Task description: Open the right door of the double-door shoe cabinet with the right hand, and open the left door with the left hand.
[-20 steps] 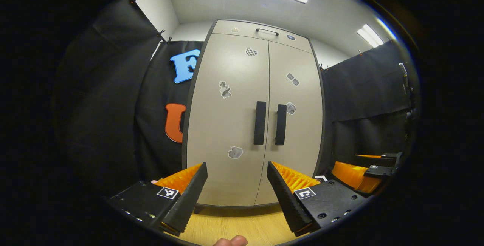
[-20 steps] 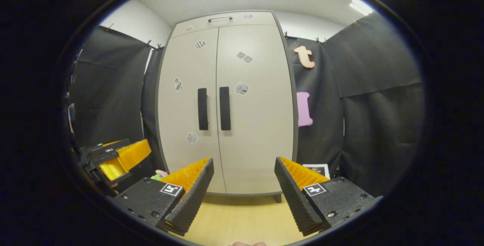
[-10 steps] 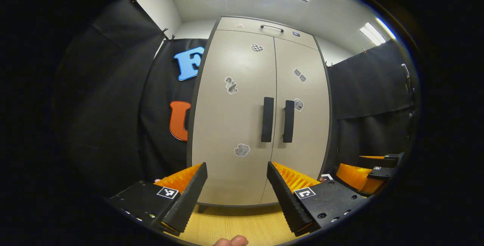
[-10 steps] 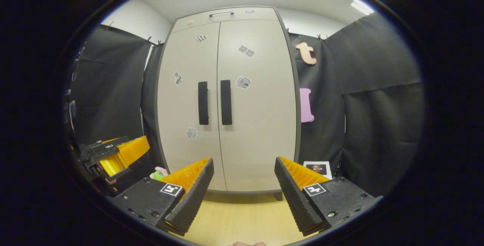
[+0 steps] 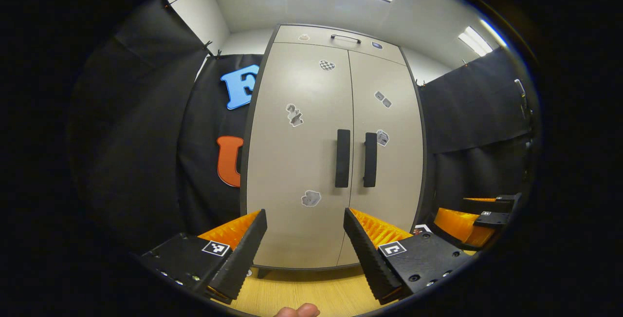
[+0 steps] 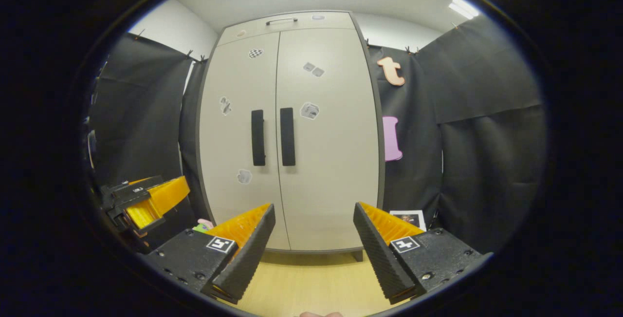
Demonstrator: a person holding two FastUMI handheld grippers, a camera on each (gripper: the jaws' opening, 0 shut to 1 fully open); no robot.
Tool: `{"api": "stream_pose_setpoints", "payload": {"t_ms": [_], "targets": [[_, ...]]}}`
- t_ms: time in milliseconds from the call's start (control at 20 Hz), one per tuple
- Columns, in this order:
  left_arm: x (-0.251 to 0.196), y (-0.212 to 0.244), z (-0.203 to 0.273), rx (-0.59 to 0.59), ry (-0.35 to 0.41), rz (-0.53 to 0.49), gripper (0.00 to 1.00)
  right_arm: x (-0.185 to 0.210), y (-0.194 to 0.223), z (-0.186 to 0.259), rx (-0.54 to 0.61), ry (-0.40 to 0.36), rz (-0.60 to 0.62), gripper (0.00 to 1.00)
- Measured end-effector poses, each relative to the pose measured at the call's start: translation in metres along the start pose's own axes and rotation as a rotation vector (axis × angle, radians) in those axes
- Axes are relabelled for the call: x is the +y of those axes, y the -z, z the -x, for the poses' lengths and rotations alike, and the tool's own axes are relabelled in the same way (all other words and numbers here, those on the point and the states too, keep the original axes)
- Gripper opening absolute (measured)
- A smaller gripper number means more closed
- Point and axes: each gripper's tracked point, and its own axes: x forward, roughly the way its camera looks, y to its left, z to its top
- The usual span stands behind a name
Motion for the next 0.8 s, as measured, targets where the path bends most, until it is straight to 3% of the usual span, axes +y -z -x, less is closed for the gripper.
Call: {"api": "stream_pose_setpoints", "payload": {"t_ms": [350,800], "targets": [[-0.003,0.007,0.017,0.017,0.013,0.014,0.95,0.021,-0.052,-0.071,-0.073,-0.074,0.028,1.00],[0.023,0.018,0.033,0.048,-0.044,0.009,0.95,0.041,-0.085,-0.184,-0.037,-0.055,0.003,1.00]]}}
